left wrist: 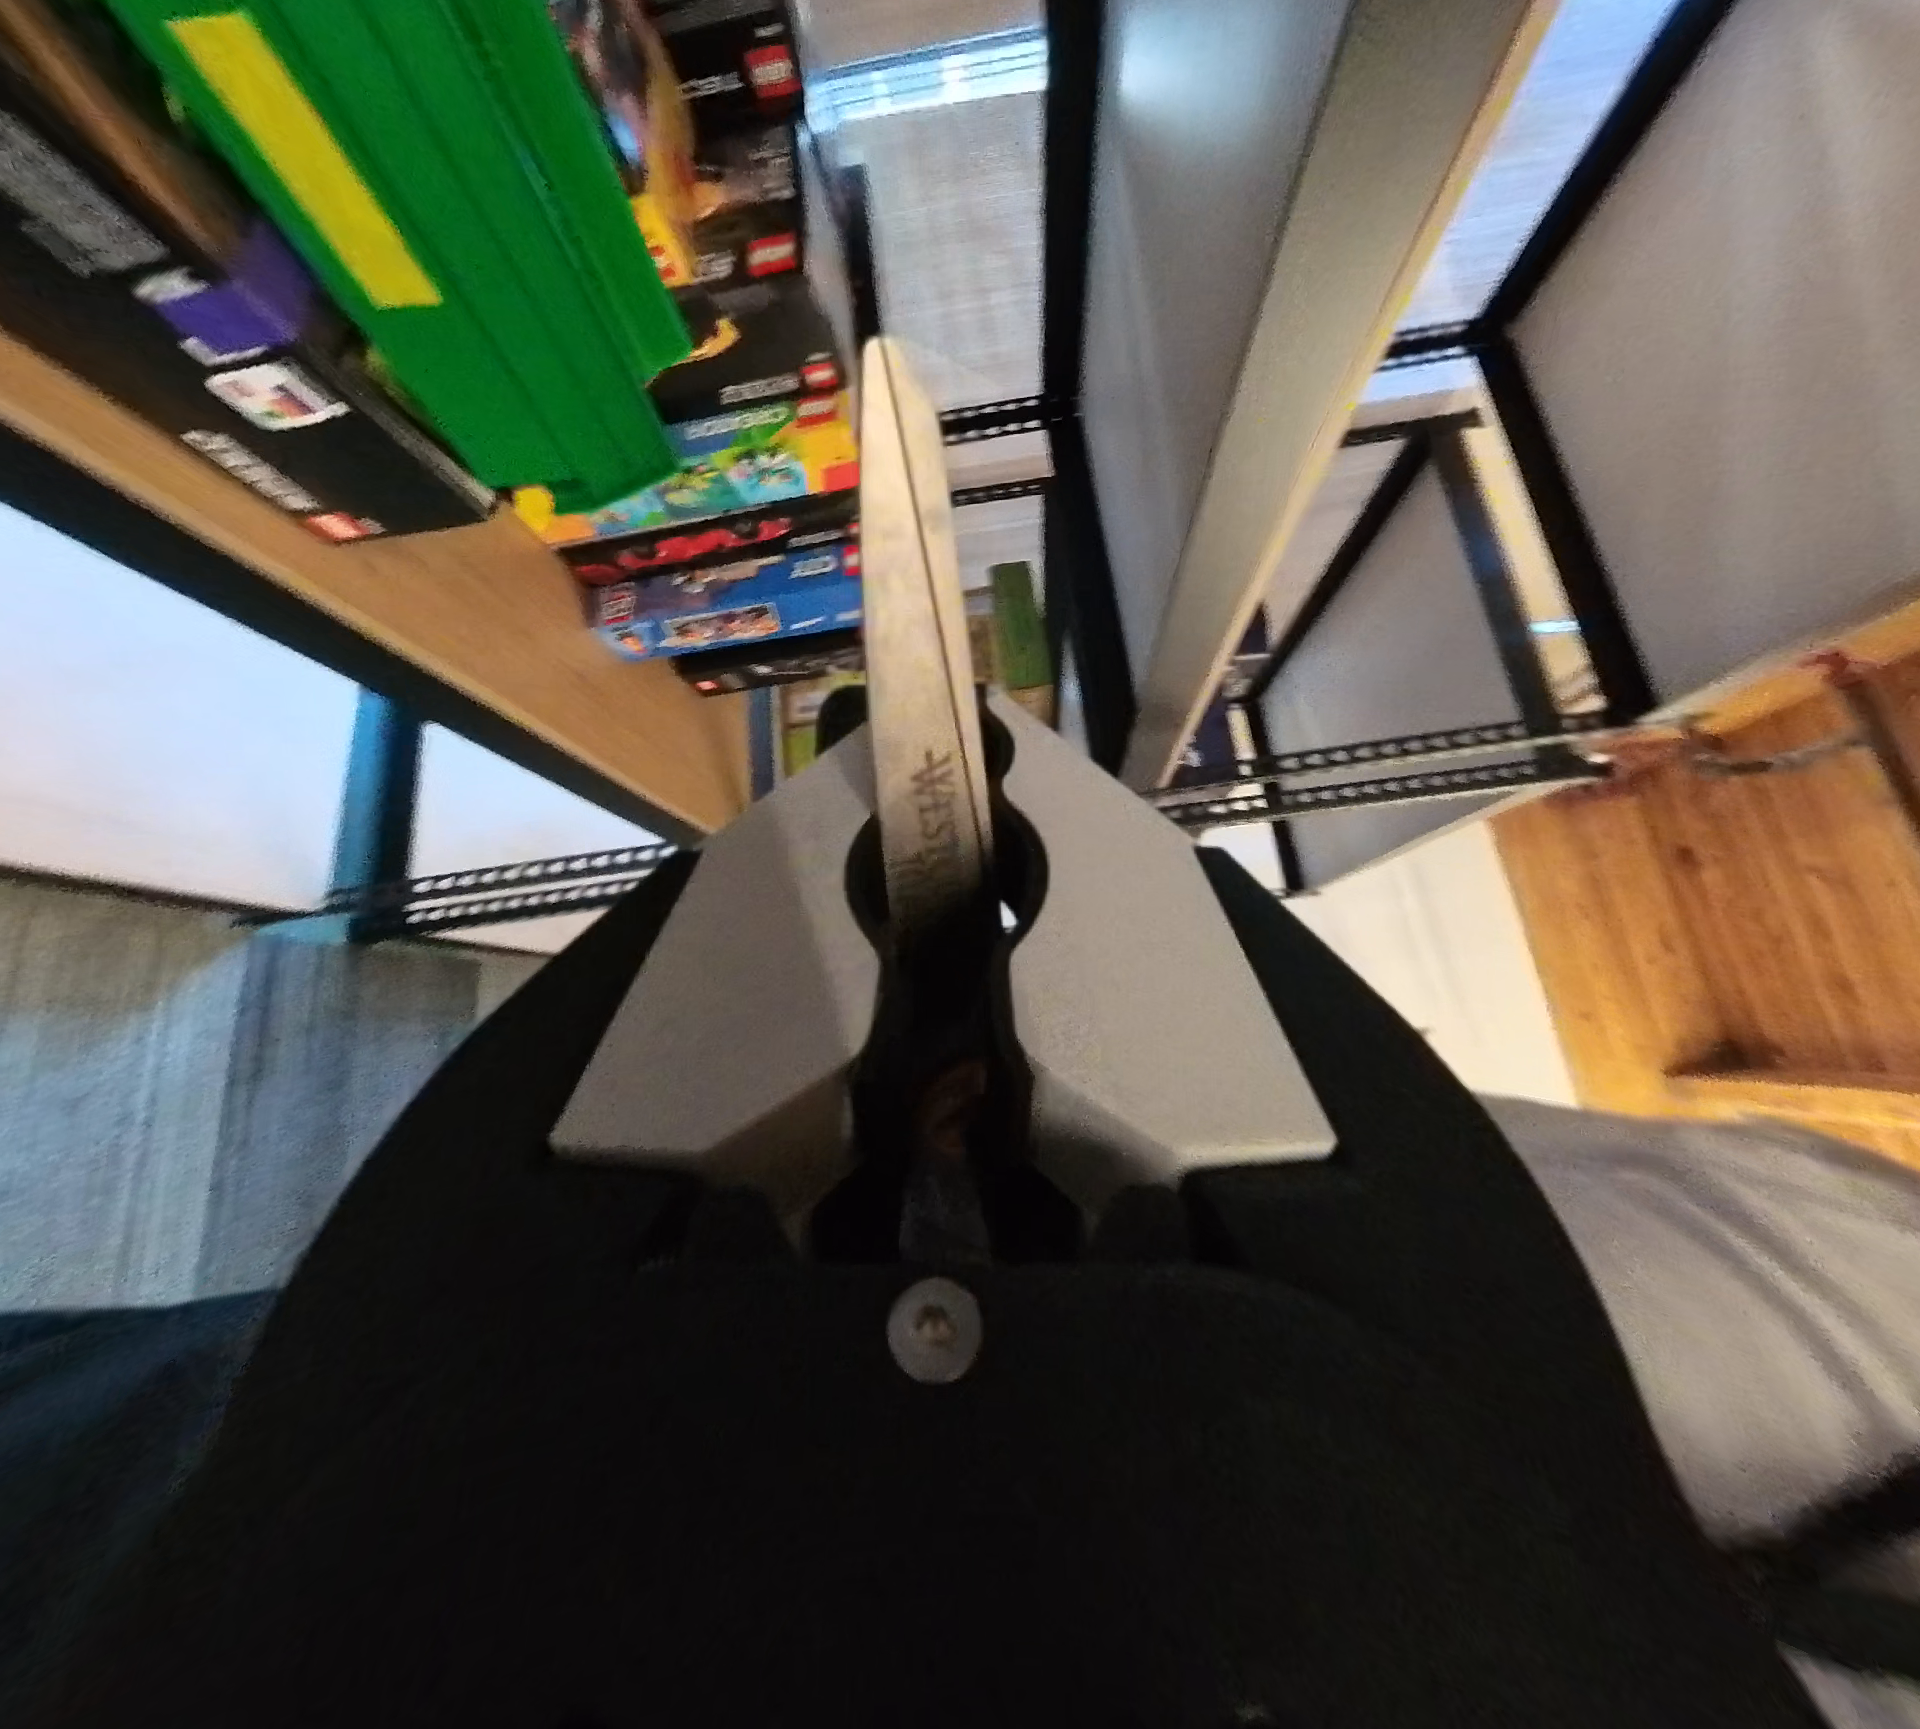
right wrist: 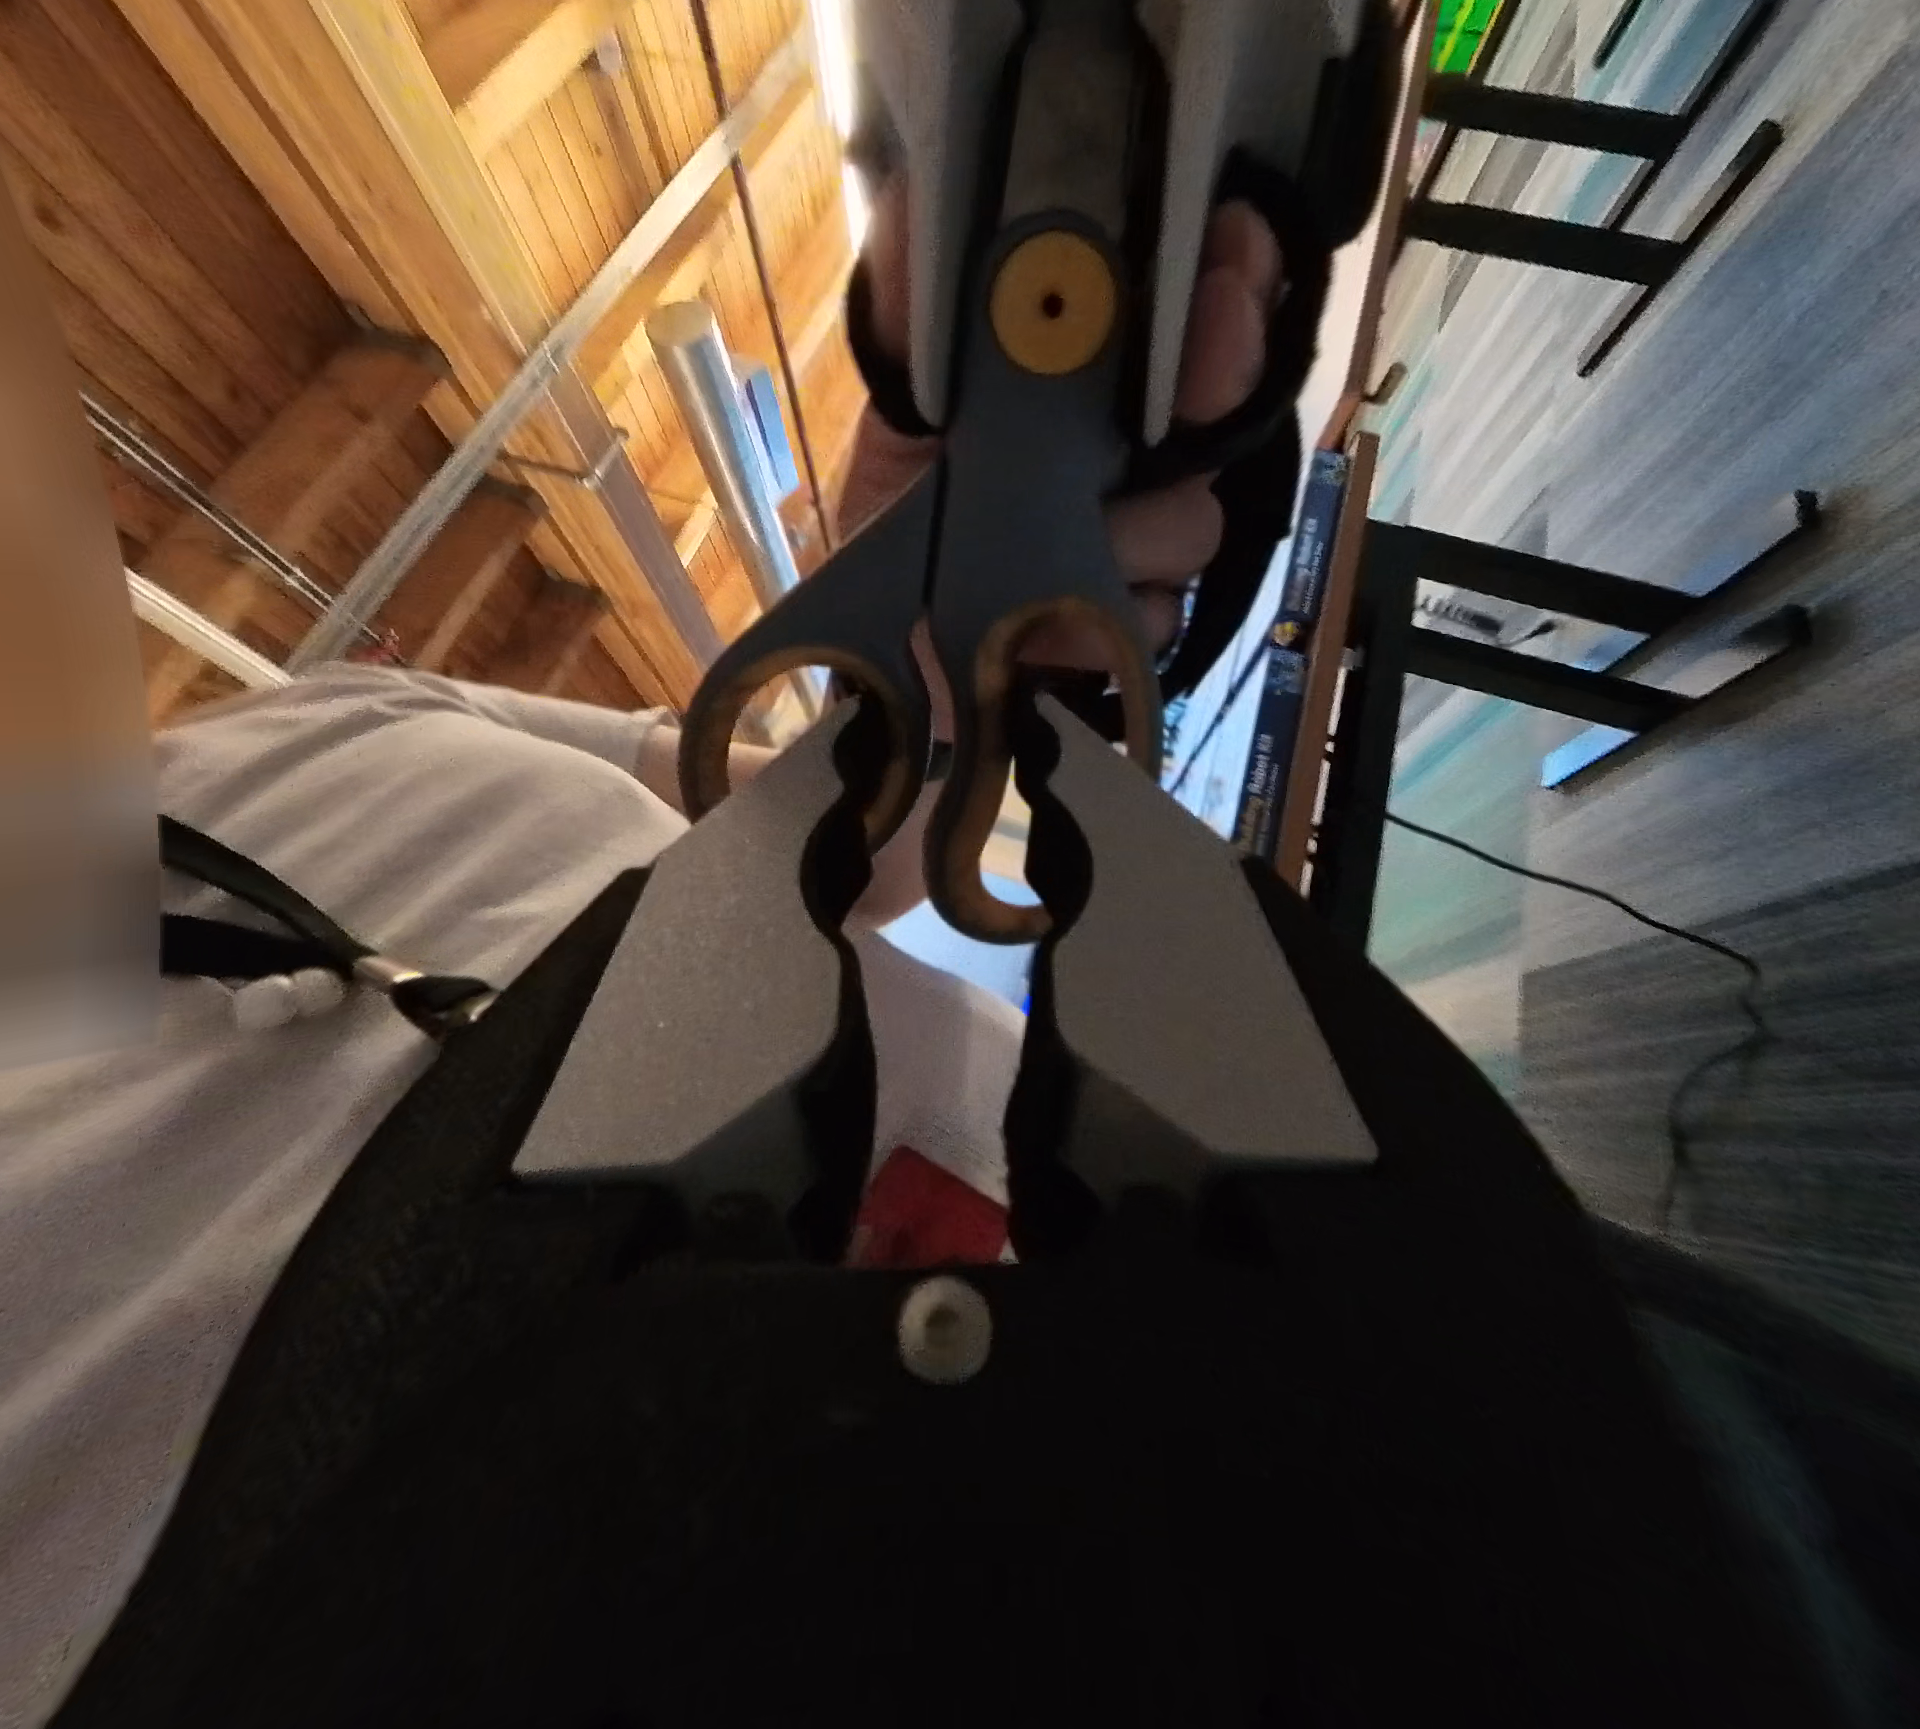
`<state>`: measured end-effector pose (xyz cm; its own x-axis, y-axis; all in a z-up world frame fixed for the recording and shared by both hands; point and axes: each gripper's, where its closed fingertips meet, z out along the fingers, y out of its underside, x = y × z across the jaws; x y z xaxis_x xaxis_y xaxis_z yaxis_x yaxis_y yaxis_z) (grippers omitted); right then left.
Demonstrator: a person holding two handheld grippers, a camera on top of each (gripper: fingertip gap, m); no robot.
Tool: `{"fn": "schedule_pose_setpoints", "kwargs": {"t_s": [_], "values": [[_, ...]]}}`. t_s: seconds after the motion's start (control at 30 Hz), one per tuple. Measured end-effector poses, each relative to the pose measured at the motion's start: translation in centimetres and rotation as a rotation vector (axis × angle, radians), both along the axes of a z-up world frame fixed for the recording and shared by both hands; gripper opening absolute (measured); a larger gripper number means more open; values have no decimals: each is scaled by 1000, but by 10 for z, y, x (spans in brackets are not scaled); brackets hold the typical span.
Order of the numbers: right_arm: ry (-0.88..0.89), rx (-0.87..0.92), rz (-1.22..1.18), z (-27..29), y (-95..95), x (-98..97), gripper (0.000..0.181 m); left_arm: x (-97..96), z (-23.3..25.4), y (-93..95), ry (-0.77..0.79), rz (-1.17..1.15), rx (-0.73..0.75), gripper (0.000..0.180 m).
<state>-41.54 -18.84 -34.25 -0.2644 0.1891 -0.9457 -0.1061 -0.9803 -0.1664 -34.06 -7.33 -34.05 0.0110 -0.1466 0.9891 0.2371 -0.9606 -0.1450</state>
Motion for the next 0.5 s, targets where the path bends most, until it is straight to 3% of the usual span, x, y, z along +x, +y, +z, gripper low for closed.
{"fn": "schedule_pose_setpoints", "kwargs": {"t_s": [0.13,0.23,0.37,0.47,0.5], "values": [[-121,103,84,-9,37,13,23,-20,-6,38,-5,31,16,29],[-270,190,48,-30,74,18,23,-50,-37,49,140,90,-8,49],[-666,419,6,-79,117,20,23,-57,-64,31,169,83,-87,47],[-821,529,-15,-97,138,9,23,-46,-77,32,151,90,-135,40],[-879,576,-15,-104,144,6,23,-50,-88,38,189,125,-140,30]]}}
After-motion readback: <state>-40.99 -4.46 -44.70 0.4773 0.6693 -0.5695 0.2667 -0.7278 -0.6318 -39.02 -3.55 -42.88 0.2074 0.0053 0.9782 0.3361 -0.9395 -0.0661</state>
